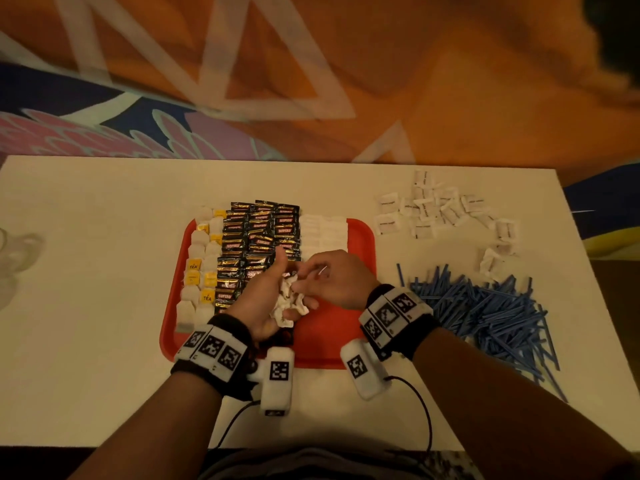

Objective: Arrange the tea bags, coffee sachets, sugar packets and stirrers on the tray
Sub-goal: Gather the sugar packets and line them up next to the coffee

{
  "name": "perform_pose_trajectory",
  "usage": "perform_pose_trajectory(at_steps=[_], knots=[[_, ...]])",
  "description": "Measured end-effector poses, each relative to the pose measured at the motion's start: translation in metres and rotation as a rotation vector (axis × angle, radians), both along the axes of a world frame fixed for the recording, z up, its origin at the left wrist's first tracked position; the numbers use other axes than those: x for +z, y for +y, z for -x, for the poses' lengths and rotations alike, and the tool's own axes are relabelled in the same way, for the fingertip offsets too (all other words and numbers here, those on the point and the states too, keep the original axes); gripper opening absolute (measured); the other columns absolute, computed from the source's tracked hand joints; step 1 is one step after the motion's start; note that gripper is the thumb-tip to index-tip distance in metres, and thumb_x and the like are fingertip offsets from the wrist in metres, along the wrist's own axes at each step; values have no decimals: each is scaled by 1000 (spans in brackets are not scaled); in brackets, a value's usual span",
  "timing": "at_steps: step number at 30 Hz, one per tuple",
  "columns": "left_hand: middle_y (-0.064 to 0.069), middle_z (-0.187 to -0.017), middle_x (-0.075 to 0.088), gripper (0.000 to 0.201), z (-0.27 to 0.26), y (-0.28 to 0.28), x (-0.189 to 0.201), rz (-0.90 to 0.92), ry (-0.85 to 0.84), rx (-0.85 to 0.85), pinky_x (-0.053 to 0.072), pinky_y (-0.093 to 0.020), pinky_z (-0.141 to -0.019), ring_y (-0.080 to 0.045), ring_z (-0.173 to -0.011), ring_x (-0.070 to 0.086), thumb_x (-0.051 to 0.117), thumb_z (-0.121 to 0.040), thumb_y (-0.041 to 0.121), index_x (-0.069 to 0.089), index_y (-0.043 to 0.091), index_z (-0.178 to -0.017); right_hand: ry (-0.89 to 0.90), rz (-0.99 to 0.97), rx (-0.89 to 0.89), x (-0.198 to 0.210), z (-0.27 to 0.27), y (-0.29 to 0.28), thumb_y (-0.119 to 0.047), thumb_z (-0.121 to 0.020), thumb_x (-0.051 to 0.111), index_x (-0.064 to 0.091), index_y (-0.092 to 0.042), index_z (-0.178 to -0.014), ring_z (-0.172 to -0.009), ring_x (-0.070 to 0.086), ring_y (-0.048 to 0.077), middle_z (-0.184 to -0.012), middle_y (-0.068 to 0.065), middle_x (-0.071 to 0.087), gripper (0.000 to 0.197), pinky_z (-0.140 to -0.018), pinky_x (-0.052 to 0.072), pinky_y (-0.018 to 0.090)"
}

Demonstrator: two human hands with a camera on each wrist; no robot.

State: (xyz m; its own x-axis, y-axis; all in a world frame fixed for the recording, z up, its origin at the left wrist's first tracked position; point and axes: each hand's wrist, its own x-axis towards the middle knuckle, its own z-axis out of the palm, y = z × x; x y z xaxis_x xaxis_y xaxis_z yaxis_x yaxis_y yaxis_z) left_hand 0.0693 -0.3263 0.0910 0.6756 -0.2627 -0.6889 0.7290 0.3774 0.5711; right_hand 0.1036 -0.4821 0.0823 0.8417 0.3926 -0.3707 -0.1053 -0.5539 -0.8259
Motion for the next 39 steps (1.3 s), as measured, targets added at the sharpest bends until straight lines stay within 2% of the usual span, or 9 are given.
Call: perform_pose_trajectory(at_steps=[2, 6, 11, 14, 20, 25, 32, 36, 39], knots=[[-23, -72, 60, 74, 2, -8, 7, 21, -31, -32, 33, -18, -31, -22, -46, 62, 44, -85, 60, 51, 1, -129, -12, 54, 41, 8, 2, -4, -27, -80, 77, 74, -23, -81, -62, 57, -8, -79, -5, 71, 5, -61, 39, 8], [-17, -83, 62, 53, 8, -17, 12, 71, -87, -2, 41, -19, -32, -20, -54, 65, 59, -85, 36, 49, 6, -128, 4, 19, -57, 17, 4, -15, -26, -82, 75, 68, -33, -65, -71, 60, 7, -73, -9, 68, 19, -75, 49, 31], [-10, -90, 69, 35, 15, -20, 21, 27, -121, 1, 51, -21, -41, -20, -68, 72, 64, -81, 19, 60, 6, -113, -70, -9, -178, 27, 13, -26, -20, -93, 63, 71, -14, -88, -70, 58, 4, -83, -8, 66, 12, -71, 46, 26], [-8, -88, 70, 31, 21, -20, 22, -40, -154, -24, 47, -20, -41, -19, -74, 73, 66, -83, 13, 64, 7, -113, -42, -130, -328, 29, 17, -28, -15, -95, 60, 64, -19, -82, -71, 66, 22, -83, -2, 68, 14, -67, 53, 35], [-6, -85, 71, 14, 23, -23, 22, -236, -217, 103, 36, -18, -38, -13, -69, 61, 64, -94, 18, 70, 9, -104, 37, -270, -460, 36, 24, -30, -14, -99, 54, 56, -16, -87, -68, 68, 18, -89, 9, 69, 12, -54, 47, 25], [-10, -86, 67, 20, 22, -21, 20, -313, -267, 99, 31, -21, -43, -23, -71, 47, 72, -88, 30, 75, 14, -100, 70, -320, -454, 38, 30, -35, -22, -80, 79, 64, -19, -99, -87, 68, 17, -101, 2, 70, 25, -64, 54, 28], [-7, -70, 65, 15, 26, -22, 20, -346, -288, -29, 32, -20, -41, -19, -54, 40, 73, -89, 21, 70, 18, -75, 9, -273, -488, 38, 24, -32, -31, -87, 71, 75, -19, -87, -84, 67, 15, -92, 1, 74, 12, -71, 51, 31], [-11, -79, 66, 15, 27, -20, 19, -328, -287, -92, 31, -21, -44, -24, -66, 45, 74, -87, 24, 73, 11, -96, -23, -242, -481, 31, 24, -31, -35, -88, 69, 74, -27, -77, -83, 66, 14, -85, -4, 73, 14, -79, 51, 33], [-7, -83, 66, 20, 25, -21, 22, -341, -322, -61, 33, -22, -43, -16, -65, 53, 73, -87, 29, 74, 11, -95, -48, -214, -385, 35, 24, -32, -32, -88, 70, 74, -23, -80, -89, 68, 14, -90, -2, 74, 13, -82, 52, 31]])
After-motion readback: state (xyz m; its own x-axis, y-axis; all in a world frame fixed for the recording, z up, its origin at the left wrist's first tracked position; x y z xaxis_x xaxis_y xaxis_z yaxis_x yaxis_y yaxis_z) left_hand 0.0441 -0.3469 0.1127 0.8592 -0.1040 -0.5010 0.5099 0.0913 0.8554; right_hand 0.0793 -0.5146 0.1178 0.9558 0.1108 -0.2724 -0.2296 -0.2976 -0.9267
